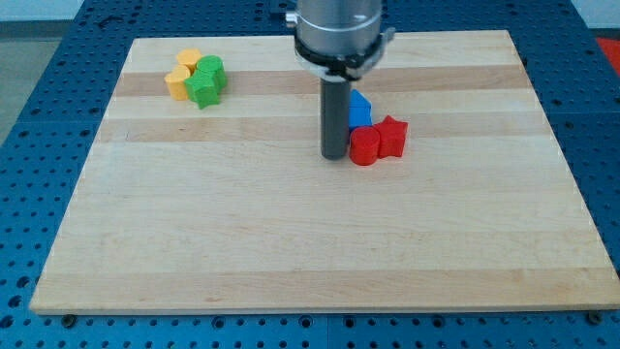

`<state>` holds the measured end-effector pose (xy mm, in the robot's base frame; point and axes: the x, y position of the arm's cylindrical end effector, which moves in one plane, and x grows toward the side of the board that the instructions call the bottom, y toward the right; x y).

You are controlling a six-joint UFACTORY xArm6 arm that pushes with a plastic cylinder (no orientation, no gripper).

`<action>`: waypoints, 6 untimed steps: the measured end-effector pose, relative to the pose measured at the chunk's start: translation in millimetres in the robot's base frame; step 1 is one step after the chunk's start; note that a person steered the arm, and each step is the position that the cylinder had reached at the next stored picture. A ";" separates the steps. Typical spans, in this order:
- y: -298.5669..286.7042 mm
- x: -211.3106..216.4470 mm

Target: Move yellow hexagon along with yellow heart down a bit

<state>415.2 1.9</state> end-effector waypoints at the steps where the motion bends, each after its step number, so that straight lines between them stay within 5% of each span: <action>1: -15.9 -52.4; 3: -64.7 -162.5; 5: -190.1 -198.0; 6: -203.5 -193.7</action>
